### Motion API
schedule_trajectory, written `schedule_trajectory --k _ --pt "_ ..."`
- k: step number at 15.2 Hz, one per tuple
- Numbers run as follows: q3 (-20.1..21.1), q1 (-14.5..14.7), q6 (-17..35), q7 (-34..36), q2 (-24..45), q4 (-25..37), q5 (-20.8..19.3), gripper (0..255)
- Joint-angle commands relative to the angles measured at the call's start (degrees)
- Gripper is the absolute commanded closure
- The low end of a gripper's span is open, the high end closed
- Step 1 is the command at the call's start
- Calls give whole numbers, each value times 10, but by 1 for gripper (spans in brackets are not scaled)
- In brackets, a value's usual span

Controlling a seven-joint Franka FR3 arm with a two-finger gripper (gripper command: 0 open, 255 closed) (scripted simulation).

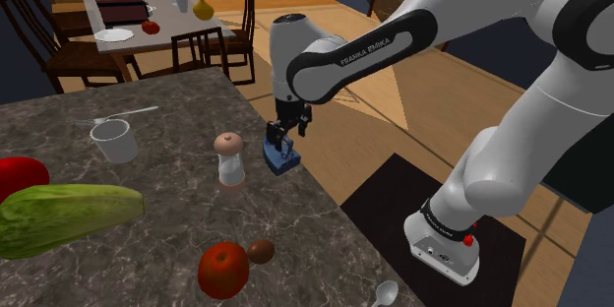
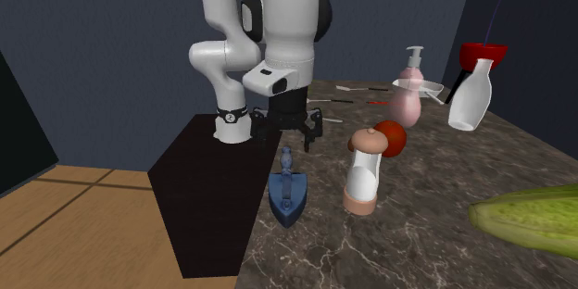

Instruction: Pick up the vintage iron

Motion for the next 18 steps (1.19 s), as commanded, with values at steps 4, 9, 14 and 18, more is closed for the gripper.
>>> schedule_trajectory --k 4,9,14,18 --pt "0 0 34 5 24 -10 -7 0" --pt "0 0 32 4 24 -9 -7 255" --pt "0 0 32 4 24 -9 -7 255" --pt "0 0 11 2 9 -2 -3 255"
